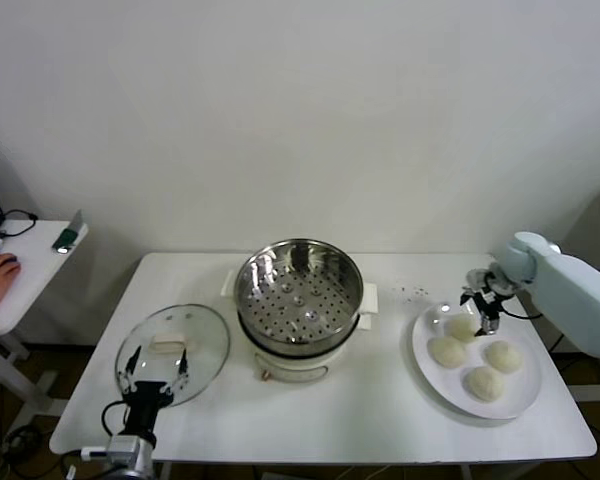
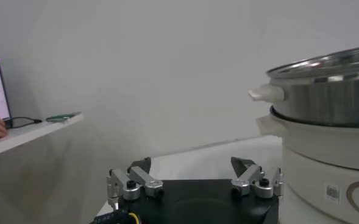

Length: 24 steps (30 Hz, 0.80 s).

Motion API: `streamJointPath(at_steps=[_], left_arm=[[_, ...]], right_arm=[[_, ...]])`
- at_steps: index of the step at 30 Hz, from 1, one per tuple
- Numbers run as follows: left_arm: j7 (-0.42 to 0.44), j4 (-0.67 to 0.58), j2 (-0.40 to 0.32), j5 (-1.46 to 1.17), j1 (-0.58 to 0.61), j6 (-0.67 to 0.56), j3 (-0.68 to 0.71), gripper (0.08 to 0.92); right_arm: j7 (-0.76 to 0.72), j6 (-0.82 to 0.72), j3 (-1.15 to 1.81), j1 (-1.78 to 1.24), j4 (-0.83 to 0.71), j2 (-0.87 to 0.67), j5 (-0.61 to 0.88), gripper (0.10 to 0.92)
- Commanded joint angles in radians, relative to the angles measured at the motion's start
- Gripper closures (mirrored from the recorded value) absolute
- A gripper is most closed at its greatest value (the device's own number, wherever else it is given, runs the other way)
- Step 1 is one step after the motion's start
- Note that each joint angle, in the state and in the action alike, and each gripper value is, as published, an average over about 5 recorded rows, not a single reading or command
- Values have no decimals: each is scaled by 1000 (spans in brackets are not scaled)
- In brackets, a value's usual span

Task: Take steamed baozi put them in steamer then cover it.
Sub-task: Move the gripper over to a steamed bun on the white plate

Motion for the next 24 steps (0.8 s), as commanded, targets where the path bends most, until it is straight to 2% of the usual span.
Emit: streamJointPath(at_steps=[1, 14, 24], left_arm=[[-2, 3, 0, 1, 1, 2, -1, 177], [-4, 11, 0, 2, 7, -2, -2, 177], [-8, 18, -1, 5, 10, -4, -1, 177]], right_arm=[[-5, 4, -44, 16, -40, 41, -7, 203], [-5, 13, -28, 7, -57, 45, -26, 208], [-9, 49, 4, 7, -76, 58, -44, 293]])
